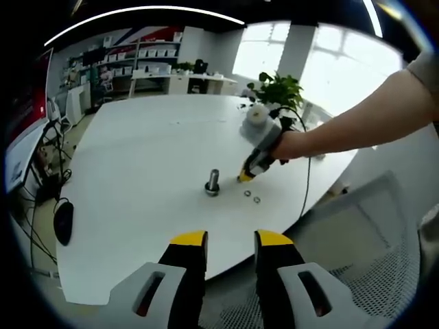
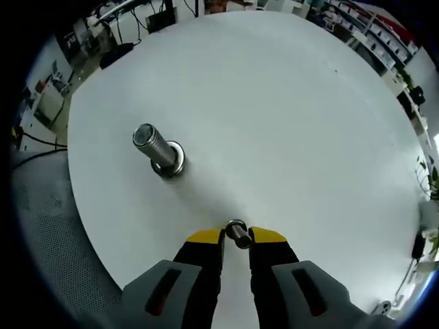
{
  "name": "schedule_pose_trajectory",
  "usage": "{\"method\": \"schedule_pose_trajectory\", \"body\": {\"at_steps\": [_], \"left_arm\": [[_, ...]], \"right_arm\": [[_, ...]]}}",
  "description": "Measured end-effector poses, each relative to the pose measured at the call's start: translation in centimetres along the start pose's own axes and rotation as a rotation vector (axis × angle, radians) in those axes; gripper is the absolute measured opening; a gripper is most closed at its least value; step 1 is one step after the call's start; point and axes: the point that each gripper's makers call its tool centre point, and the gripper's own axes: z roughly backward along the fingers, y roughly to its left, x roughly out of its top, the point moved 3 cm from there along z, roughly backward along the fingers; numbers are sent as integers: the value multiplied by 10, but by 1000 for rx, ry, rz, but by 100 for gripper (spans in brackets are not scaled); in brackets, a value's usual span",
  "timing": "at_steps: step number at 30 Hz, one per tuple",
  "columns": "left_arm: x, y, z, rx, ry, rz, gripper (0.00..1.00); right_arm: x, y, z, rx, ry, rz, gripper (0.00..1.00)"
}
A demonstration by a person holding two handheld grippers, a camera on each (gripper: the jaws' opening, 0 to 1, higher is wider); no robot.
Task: Place the washer onto the threaded stud by aligning its center hole with the stud, sliding it down to the base, and recovering from edge contact or off-axis alignment until the washer reaches the visible bottom stop.
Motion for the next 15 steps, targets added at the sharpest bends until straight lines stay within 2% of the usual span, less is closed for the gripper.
{"method": "schedule_pose_trajectory", "body": {"at_steps": [8, 15], "left_arm": [[1, 1, 1, 5, -5, 6, 25], [2, 2, 1, 12, -8, 2, 25]], "right_arm": [[-6, -1, 4, 1, 2, -8, 18], [-16, 1, 17, -1, -8, -25, 20]]}}
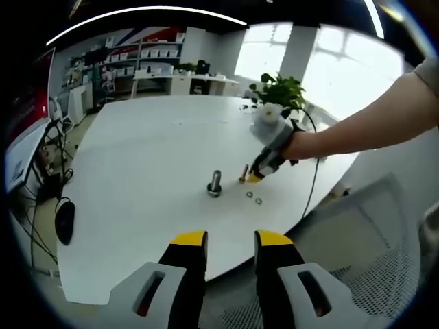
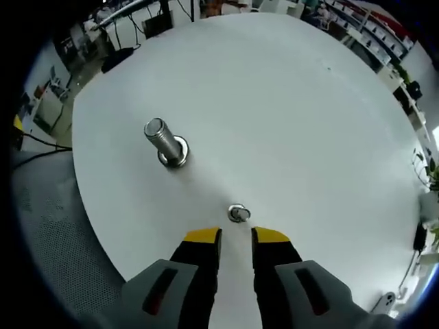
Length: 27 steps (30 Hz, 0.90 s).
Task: Place the washer onto the threaded stud by aligning its center hole with the stud, sliding it down to the base, and recovering from edge contact or off-axis alignment until the washer reaches the visible bottom stop.
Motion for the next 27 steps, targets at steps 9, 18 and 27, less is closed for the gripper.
{"method": "schedule_pose_trajectory", "body": {"at_steps": [9, 18, 27], "left_arm": [[5, 3, 2, 19, -33, 5, 24], [7, 9, 5, 58, -56, 28, 26], [1, 11, 4, 85, -23, 27, 29]], "right_arm": [[-21, -3, 17, -8, -12, -1, 22], [-32, 3, 20, 25, -32, 0, 22], [-42, 18, 22, 77, -72, 9, 23]]}}
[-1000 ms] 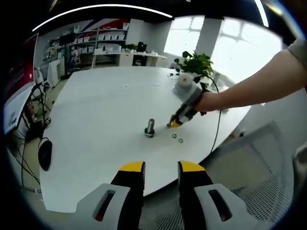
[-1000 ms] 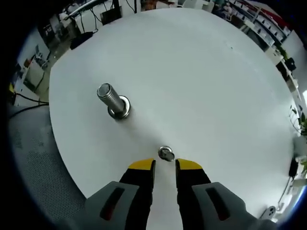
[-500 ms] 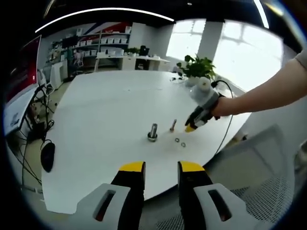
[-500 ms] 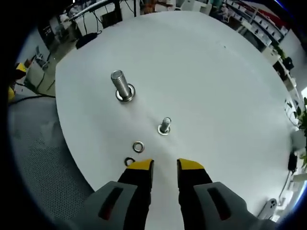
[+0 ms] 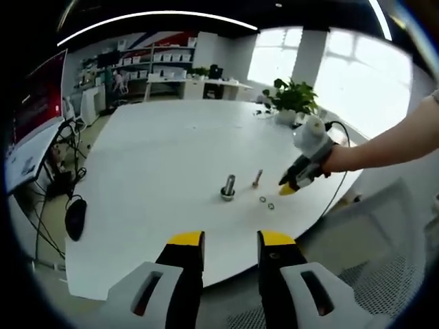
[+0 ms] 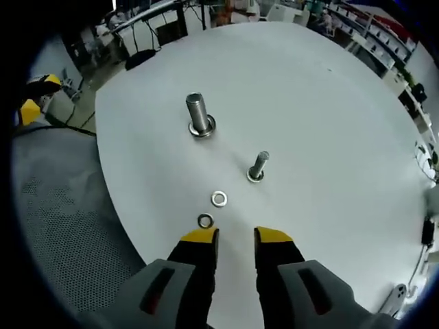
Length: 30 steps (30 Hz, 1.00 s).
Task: Place the washer onto the threaded stud by aligning its center hole with the stud, sliding it down to the base, and recovering from edge contact or off-axis alignment until the washer reaches the visible bottom stop.
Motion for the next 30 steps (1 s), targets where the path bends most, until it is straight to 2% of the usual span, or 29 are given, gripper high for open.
{"method": "schedule_pose_trajectory", "body": {"at_steps": [4, 14, 16, 20, 23, 26, 30], "left_arm": [[2, 1, 0, 0, -4, -3, 29], [2, 0, 0, 1, -5, -17, 28], [3, 3, 1, 6, -15, -14, 28], [1, 2, -1, 9, 6, -26, 28], [3, 3, 1, 6, -13, -17, 28], [1, 3, 0, 2, -5, 2, 29], [-1, 3, 0, 1, 3, -4, 28]], "right_arm": [[-10, 2, -3, 24, 3, -10, 24], [5, 11, -5, 63, -40, 16, 24], [6, 12, -8, 64, -34, 28, 25], [9, 17, -9, 70, -30, 38, 25], [10, 20, -11, 70, -18, 52, 25], [9, 27, -14, 107, -1, 44, 25], [4, 26, -18, 93, 30, 67, 25]]}}
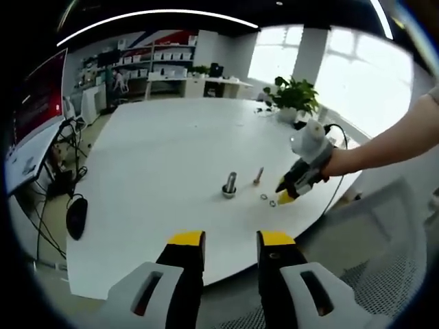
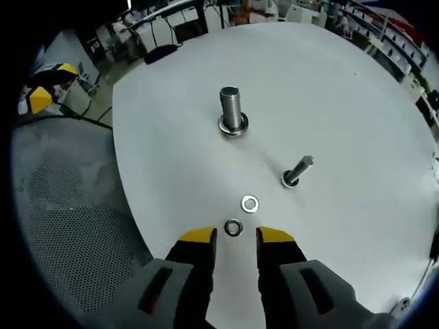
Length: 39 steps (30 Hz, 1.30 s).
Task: Place the washer onto the threaded stud by aligning its center hole with the stud, sliding it down to the base, and recovering from edge contact or off-axis alignment until the washer reaches the visible bottom stop.
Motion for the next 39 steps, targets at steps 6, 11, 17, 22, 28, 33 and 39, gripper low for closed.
{"method": "schedule_pose_trajectory", "body": {"at_steps": [6, 11, 17, 22, 28, 33, 39], "left_arm": [[2, -2, 0, -19, -12, 11, 28], [2, -1, 0, -12, -10, 7, 27], [4, 2, 1, 8, -22, 11, 27], [5, 3, 1, 20, -26, 17, 27], [3, 4, 0, 32, -10, 13, 26], [4, 4, 0, 31, -16, 15, 26], [6, 5, 2, 30, -37, 23, 26]], "right_arm": [[5, -1, 0, -9, -2, -5, 27], [9, -2, -2, -9, -11, 9, 27], [3, -1, -11, 11, -17, 23, 27], [1, -4, -16, 5, -19, 35, 26], [1, -1, -16, 20, -10, 141, 26], [-5, 3, -14, 41, -45, 255, 25], [-2, 4, -14, 45, -38, 286, 21]]}}
